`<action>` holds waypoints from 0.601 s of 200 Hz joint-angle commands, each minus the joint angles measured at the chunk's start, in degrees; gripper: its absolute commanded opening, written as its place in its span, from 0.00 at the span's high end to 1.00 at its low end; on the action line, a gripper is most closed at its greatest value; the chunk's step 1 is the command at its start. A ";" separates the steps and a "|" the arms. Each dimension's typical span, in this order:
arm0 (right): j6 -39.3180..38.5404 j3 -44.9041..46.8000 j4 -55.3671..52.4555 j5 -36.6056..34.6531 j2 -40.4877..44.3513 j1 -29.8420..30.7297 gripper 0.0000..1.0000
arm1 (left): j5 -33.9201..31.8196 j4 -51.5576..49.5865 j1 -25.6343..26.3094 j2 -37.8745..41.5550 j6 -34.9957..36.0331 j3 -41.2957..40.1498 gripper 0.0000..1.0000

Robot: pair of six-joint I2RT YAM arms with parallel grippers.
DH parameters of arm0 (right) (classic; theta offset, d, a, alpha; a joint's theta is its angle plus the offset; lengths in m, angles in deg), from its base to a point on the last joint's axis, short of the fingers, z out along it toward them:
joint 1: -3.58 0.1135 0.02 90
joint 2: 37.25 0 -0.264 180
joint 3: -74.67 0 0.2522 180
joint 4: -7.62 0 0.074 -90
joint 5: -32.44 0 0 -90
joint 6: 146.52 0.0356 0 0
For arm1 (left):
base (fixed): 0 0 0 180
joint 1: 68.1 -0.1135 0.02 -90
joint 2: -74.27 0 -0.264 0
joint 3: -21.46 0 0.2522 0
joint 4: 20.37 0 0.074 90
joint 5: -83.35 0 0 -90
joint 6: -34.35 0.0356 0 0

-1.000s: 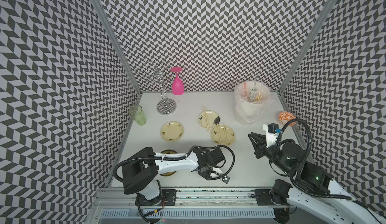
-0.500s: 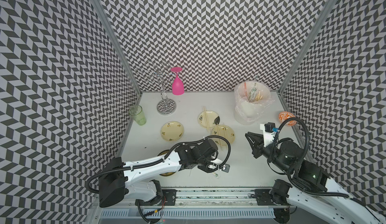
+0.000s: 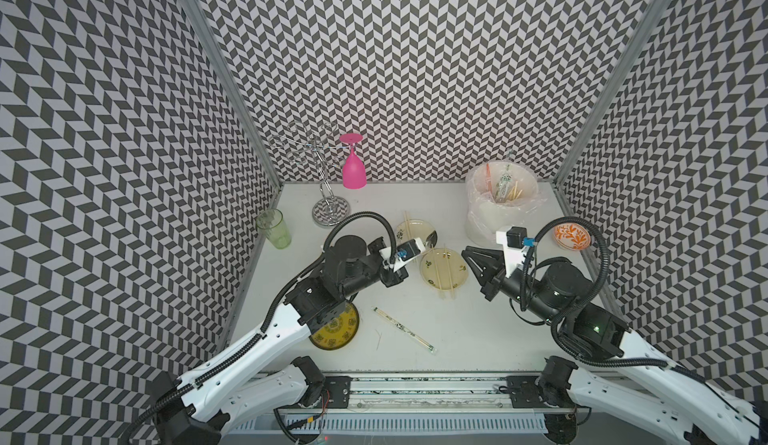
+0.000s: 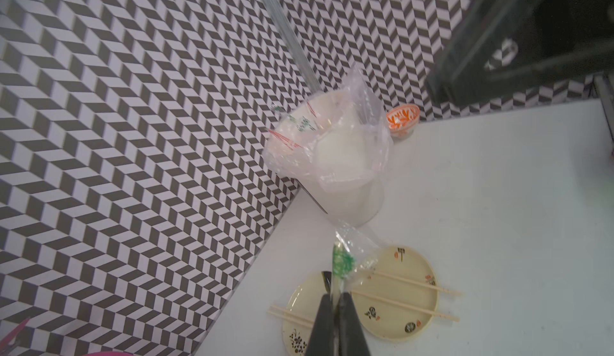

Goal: Remove the packaging of disposable chopsticks
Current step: Pick up the disposable chopsticks from the center of the board.

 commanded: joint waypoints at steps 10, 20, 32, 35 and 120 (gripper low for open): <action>-3.88 -0.53 14.19 12.91 -3.17 -0.05 0.71 | 11.41 13.46 -6.63 4.35 -15.75 0.02 1.00; -5.82 -0.89 16.12 16.05 -4.78 -0.05 0.57 | 14.38 15.62 -7.95 4.51 -19.72 0.39 1.00; -7.73 -1.97 17.07 17.69 -6.90 -0.05 0.50 | 16.98 17.74 -8.88 4.14 -24.27 1.33 1.00; -8.14 -2.25 17.25 17.82 -7.38 -0.05 0.50 | 17.63 18.34 -9.12 3.96 -25.43 1.48 1.00; -14.65 -7.44 19.71 22.36 -15.44 0.03 0.39 | 34.96 40.60 -12.18 1.71 -52.36 2.69 1.00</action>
